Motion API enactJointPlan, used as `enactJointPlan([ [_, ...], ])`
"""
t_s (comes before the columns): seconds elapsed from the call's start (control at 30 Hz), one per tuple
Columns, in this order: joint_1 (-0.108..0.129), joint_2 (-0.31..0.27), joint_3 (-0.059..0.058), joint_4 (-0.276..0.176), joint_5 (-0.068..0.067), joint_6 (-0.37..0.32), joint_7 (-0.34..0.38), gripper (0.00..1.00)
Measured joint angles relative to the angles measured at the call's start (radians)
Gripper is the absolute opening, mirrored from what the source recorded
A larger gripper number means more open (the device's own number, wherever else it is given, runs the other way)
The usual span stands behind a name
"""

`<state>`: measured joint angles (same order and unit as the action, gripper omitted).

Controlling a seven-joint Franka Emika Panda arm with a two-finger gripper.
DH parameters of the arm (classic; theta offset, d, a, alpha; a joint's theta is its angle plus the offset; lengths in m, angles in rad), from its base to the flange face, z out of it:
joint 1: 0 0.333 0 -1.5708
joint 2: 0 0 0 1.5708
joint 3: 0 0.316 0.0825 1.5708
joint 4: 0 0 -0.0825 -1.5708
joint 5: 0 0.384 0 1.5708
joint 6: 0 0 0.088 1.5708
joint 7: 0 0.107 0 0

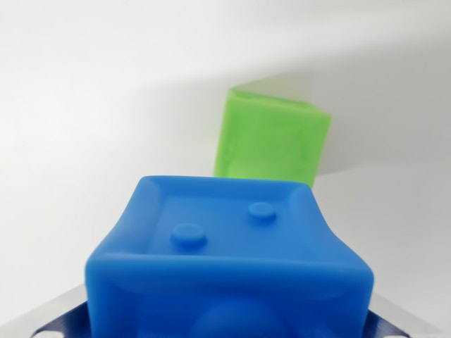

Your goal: Stack cube

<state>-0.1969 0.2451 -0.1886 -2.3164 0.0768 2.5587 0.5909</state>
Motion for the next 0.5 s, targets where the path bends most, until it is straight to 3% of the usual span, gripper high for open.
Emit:
enactJointPlan([
  [0.5, -0.01, 0.037, -0.019, 0.057, 0.018, -0.023, 0.095, 0.0],
])
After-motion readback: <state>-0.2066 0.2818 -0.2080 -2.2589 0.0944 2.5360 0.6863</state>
